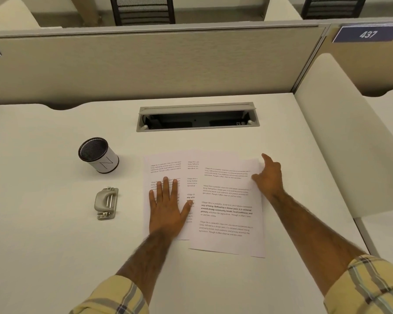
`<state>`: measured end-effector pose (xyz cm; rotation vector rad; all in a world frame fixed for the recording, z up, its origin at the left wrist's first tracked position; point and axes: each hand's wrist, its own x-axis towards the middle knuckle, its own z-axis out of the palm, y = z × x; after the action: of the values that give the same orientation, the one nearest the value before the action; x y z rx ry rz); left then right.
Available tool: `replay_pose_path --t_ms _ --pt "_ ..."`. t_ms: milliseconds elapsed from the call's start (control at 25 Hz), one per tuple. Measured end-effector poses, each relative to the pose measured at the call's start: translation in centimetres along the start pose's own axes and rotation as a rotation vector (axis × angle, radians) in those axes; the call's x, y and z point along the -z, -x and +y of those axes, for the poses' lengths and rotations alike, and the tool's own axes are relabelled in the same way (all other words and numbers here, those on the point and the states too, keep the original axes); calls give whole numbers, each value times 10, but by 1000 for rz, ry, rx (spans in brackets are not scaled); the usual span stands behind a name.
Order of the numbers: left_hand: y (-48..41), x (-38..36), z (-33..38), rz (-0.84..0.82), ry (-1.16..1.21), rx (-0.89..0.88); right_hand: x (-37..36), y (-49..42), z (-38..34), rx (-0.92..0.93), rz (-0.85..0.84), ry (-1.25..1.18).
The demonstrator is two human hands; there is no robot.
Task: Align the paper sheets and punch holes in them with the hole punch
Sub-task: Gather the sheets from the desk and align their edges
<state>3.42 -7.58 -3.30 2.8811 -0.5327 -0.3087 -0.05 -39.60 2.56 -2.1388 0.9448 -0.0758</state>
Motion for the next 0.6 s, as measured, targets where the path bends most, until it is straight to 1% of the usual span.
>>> replay_pose_path --t_ms 120,200,320,400,480,520,600 --pt "1 2 1 -14 -6 2 -3 5 -9 -137 -67 -305" --pt "1 3 1 -2 11 -11 -5 10 -17 -152 -125 -377" --pt "-2 9 -15 84 39 9 -13 17 -33 -125 -199 -456" --pt "-7 15 -35 100 36 47 -21 17 -46 -96 -213 -449" --pt "-11 18 -51 56 19 64 -31 13 -56 -66 -198 -399" --pt "-12 18 -55 33 11 55 -36 9 -60 -30 -178 -328" --pt "-11 14 -58 13 1 27 -45 0 -62 86 -122 -87"
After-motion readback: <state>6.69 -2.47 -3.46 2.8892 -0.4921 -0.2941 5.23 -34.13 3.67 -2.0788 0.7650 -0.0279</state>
